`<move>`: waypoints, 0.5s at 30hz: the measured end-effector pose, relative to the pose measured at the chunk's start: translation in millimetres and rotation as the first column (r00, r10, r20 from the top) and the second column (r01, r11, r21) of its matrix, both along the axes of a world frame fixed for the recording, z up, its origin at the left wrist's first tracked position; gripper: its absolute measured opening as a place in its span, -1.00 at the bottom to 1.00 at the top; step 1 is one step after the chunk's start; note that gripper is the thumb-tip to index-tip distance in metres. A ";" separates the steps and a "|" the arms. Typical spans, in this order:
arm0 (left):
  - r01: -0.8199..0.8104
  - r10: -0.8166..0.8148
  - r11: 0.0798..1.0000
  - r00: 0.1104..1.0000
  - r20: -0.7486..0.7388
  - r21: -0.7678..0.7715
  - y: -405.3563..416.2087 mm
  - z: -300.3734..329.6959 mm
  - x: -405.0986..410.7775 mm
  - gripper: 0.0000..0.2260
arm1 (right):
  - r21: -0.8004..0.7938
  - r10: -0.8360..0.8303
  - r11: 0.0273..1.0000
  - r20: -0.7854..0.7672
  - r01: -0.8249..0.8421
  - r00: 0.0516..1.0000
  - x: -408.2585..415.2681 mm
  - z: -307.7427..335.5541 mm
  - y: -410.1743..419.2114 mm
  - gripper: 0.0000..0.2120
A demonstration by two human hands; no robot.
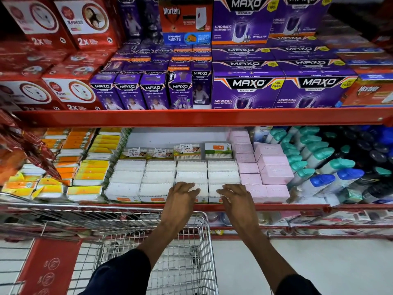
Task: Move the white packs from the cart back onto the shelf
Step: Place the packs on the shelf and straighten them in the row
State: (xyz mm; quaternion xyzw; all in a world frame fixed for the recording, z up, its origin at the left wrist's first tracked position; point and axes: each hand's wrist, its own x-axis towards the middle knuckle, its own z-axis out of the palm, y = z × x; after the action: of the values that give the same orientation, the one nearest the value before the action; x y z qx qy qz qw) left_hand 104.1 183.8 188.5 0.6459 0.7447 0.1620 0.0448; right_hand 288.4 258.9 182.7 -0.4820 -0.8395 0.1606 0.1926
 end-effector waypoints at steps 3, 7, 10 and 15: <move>0.028 -0.028 1.000 1.000 0.003 -0.008 -3.6 -1.6 -2.4 -0.66 | 0.029 -0.004 1.000 0.004 0.004 1.000 1.3 -2.0 -4.0 -0.70; 0.031 -0.031 0.999 0.999 -0.023 0.019 -14.5 -0.2 -10.5 -0.62 | 0.094 0.018 0.995 0.022 -0.020 1.000 -3.0 -5.7 -9.4 -0.67; 0.020 -0.018 0.998 0.999 -0.030 0.068 -28.2 2.7 -26.0 -0.63 | 0.128 0.060 0.990 -0.017 -0.057 0.998 -16.8 -2.8 -16.1 -0.66; -0.082 0.083 0.993 0.996 -0.013 0.083 -62.4 7.5 -70.9 -0.69 | 0.093 0.167 0.983 -0.119 -0.157 0.979 -69.3 11.0 -35.5 -0.70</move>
State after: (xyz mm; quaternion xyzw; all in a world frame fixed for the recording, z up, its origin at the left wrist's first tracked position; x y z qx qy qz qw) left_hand 33.2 121.5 196.0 0.6173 0.7637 0.1888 0.0052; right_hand 219.1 223.4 193.7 -0.3924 -0.8681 0.1708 0.2515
